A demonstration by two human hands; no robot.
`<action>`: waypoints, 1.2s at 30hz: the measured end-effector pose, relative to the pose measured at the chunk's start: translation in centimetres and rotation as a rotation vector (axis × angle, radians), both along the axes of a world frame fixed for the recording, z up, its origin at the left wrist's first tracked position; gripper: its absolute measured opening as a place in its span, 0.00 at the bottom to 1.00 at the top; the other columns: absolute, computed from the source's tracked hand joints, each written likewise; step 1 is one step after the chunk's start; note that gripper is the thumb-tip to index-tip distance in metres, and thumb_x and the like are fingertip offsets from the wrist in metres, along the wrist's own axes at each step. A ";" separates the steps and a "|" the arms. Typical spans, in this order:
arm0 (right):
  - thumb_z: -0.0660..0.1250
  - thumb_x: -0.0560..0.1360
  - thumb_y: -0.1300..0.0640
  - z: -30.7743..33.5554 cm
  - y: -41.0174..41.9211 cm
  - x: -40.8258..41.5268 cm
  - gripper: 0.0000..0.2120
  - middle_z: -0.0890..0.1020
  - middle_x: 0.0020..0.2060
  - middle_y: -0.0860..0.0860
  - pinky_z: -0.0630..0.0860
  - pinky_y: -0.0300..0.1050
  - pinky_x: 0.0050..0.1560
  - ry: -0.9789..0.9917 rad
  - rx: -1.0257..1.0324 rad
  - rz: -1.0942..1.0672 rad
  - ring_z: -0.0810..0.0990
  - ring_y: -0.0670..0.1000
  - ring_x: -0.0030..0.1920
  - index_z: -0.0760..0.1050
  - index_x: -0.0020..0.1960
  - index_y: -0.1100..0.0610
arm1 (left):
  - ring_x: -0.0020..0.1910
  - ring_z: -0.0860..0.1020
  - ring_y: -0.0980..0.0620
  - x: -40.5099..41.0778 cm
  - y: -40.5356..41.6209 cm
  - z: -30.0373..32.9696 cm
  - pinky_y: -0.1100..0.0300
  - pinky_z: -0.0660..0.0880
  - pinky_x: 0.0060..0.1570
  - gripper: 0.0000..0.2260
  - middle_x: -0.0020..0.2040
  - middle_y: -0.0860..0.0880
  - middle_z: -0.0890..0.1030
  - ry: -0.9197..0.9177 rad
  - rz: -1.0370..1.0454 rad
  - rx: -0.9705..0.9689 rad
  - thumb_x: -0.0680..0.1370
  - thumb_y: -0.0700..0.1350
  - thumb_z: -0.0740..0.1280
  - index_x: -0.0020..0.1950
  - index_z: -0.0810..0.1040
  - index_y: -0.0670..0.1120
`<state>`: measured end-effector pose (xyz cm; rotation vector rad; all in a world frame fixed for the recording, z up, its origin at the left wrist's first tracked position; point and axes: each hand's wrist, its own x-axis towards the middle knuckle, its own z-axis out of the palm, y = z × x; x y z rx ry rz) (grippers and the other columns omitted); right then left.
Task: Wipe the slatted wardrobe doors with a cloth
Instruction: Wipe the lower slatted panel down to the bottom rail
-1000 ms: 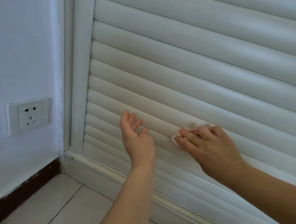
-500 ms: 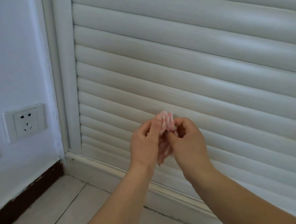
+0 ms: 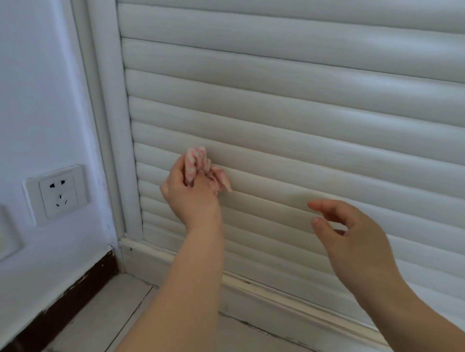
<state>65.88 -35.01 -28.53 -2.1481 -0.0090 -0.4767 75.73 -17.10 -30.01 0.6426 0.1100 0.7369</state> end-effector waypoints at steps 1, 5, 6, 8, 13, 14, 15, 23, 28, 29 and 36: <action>0.64 0.77 0.58 -0.3 -0.1 0.1 0.11 0.75 0.50 0.40 0.67 0.39 0.48 -0.010 -0.012 -0.007 0.77 0.48 0.51 0.75 0.53 0.42 | 0.29 0.67 0.46 0.3 0.1 0.3 0.60 0.65 0.21 0.10 0.34 0.41 0.69 -0.037 0.042 0.041 0.73 0.25 0.58 0.37 0.70 0.37; 0.64 0.77 0.59 -1.1 0.3 0.7 0.12 0.72 0.46 0.35 0.67 0.40 0.49 -0.040 -0.037 -0.005 0.76 0.48 0.51 0.75 0.52 0.42 | 0.31 0.69 0.45 1.6 0.6 0.4 0.59 0.59 0.20 0.12 0.36 0.38 0.73 0.011 0.169 0.172 0.69 0.23 0.53 0.36 0.72 0.35; 0.64 0.77 0.59 -1.3 0.3 0.8 0.12 0.72 0.46 0.35 0.67 0.40 0.51 -0.054 -0.064 -0.011 0.75 0.47 0.52 0.75 0.52 0.42 | 0.31 0.70 0.44 2.1 0.3 -0.2 0.58 0.60 0.21 0.11 0.39 0.35 0.74 0.056 0.186 0.217 0.69 0.24 0.54 0.36 0.73 0.35; 0.65 0.76 0.61 -1.6 0.1 1.3 0.12 0.72 0.48 0.37 0.67 0.40 0.56 -0.136 -0.148 -0.037 0.72 0.45 0.55 0.75 0.51 0.44 | 0.33 0.75 0.42 2.9 -0.7 -1.6 0.52 0.71 0.25 0.14 0.45 0.36 0.77 0.163 0.267 0.347 0.68 0.29 0.57 0.38 0.77 0.45; 0.66 0.75 0.62 -2.1 -0.8 2.2 0.12 0.72 0.54 0.42 0.55 0.28 0.54 -0.238 -0.250 -0.123 0.62 0.40 0.56 0.75 0.50 0.44 | 0.46 0.78 0.41 1.9 -4.3 -2.7 0.47 0.76 0.46 0.15 0.44 0.47 0.81 0.181 0.518 0.719 0.65 0.34 0.60 0.45 0.82 0.43; 0.67 0.75 0.62 -2.3 -0.8 2.3 0.12 0.72 0.54 0.42 0.56 0.28 0.53 -0.243 -0.261 -0.130 0.63 0.41 0.56 0.76 0.50 0.45 | 0.47 0.78 0.41 1.4 -4.9 -2.7 0.49 0.75 0.48 0.14 0.45 0.45 0.81 0.156 0.531 0.769 0.66 0.34 0.60 0.45 0.82 0.41; 0.67 0.75 0.61 -2.4 -0.8 2.4 0.11 0.72 0.54 0.42 0.56 0.28 0.53 -0.242 -0.267 -0.132 0.64 0.42 0.57 0.77 0.51 0.46 | 0.48 0.78 0.42 1.0 -5.5 -2.8 0.51 0.74 0.51 0.13 0.45 0.44 0.82 0.131 0.528 0.812 0.66 0.35 0.60 0.45 0.82 0.40; 0.67 0.74 0.63 -2.8 -1.1 2.8 0.10 0.77 0.56 0.49 0.57 0.30 0.54 -0.270 -0.254 -0.127 0.69 0.52 0.60 0.81 0.49 0.50 | 0.55 0.72 0.48 -1.2 -9.3 -5.0 0.64 0.68 0.60 0.08 0.49 0.44 0.82 -0.146 0.517 1.227 0.72 0.39 0.66 0.48 0.82 0.39; 0.67 0.74 0.63 -2.6 -1.6 2.3 0.12 0.75 0.54 0.46 0.57 0.29 0.54 -0.275 -0.234 -0.112 0.68 0.49 0.59 0.78 0.46 0.45 | 0.49 0.71 0.49 -0.7 -6.8 -5.1 0.55 0.73 0.46 0.08 0.49 0.52 0.83 -0.024 0.680 1.353 0.71 0.42 0.66 0.48 0.83 0.46; 0.67 0.74 0.63 -2.6 -1.7 2.2 0.12 0.75 0.54 0.46 0.57 0.29 0.54 -0.277 -0.230 -0.109 0.68 0.48 0.59 0.77 0.46 0.44 | 0.48 0.70 0.49 -0.5 -6.1 -5.1 0.55 0.72 0.44 0.09 0.49 0.53 0.83 0.056 0.707 1.332 0.70 0.42 0.66 0.48 0.83 0.48; 0.67 0.74 0.64 -2.1 -2.0 1.7 0.14 0.75 0.52 0.44 0.54 0.18 0.51 -0.301 -0.213 -0.118 0.67 0.45 0.56 0.77 0.45 0.44 | 0.49 0.71 0.43 1.2 -4.4 -4.3 0.49 0.75 0.43 0.14 0.50 0.50 0.82 0.333 0.669 1.149 0.69 0.40 0.61 0.50 0.82 0.45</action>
